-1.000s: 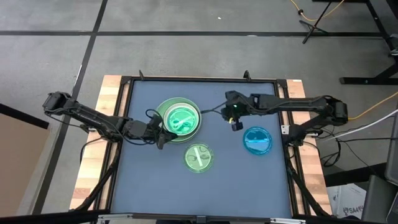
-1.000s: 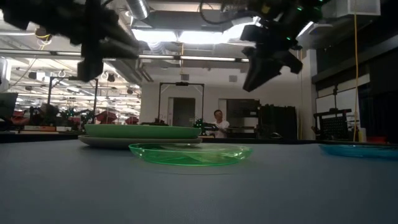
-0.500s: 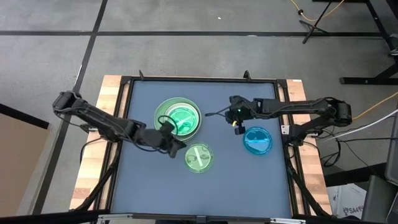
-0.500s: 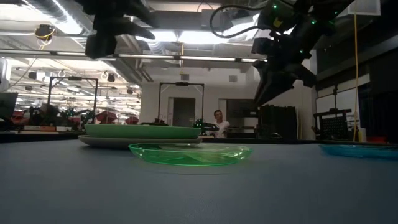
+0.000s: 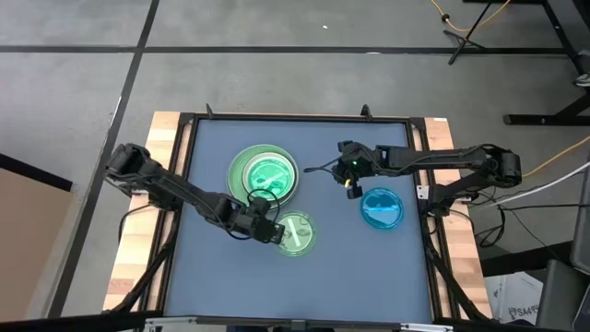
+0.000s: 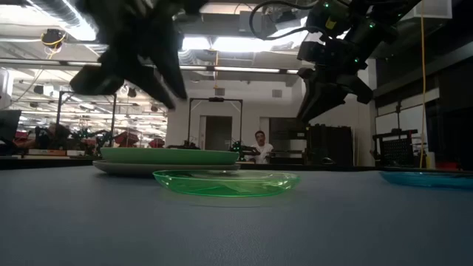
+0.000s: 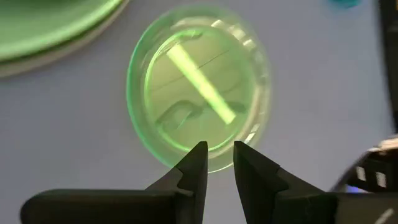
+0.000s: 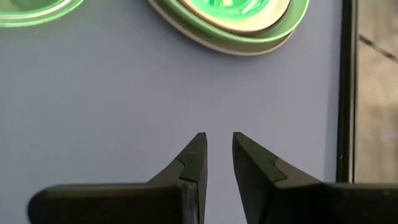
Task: Stack plastic plates
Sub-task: Stack the transparent green plate on top of the transparent green plate
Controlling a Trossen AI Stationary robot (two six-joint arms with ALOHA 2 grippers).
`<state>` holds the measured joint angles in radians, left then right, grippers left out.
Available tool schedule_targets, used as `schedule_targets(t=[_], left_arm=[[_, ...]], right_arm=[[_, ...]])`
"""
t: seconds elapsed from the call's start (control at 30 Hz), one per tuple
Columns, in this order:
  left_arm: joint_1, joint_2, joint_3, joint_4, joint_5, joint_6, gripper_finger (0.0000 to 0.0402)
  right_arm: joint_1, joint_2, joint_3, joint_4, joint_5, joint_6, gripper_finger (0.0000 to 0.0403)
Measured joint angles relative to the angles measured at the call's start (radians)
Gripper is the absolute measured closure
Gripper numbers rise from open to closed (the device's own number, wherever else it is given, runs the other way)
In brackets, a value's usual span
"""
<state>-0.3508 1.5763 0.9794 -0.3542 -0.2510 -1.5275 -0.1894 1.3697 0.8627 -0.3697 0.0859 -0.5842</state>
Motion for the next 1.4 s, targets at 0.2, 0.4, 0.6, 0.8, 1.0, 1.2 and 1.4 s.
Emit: schedule_targets(t=[0.2,0.4,0.6,0.8,1.0,1.2,1.4], left_arm=[[0.005,0.083,0.000,-0.027,0.063,-0.070,0.0331],[0.012,0.108,0.000,-0.076,0.064,-0.116,0.0331],[0.012,0.108,0.000,-0.108,0.025,-0.123,0.0331],[0.027,0.116,0.000,-0.109,0.017,-0.122,0.0331],[0.044,0.160,0.000,-0.079,0.029,-0.120,0.0331],[0.045,0.207,0.000,-0.037,0.039,-0.119,0.0331],[0.045,0.218,0.000,-0.022,0.051,-0.119,0.0331]], right_arm=[[0.000,0.000,0.000,0.035,0.000,-0.025,0.0336],[0.000,0.000,0.000,0.038,0.000,-0.028,0.0336],[0.000,0.000,0.000,0.038,0.000,-0.028,0.0336],[0.000,0.000,0.000,0.039,0.000,-0.028,0.0336],[0.000,0.000,0.000,0.039,0.000,-0.028,0.0336],[0.000,0.000,-0.001,0.040,0.000,-0.028,0.0336],[0.000,0.000,-0.001,0.044,0.000,-0.028,0.0336]])
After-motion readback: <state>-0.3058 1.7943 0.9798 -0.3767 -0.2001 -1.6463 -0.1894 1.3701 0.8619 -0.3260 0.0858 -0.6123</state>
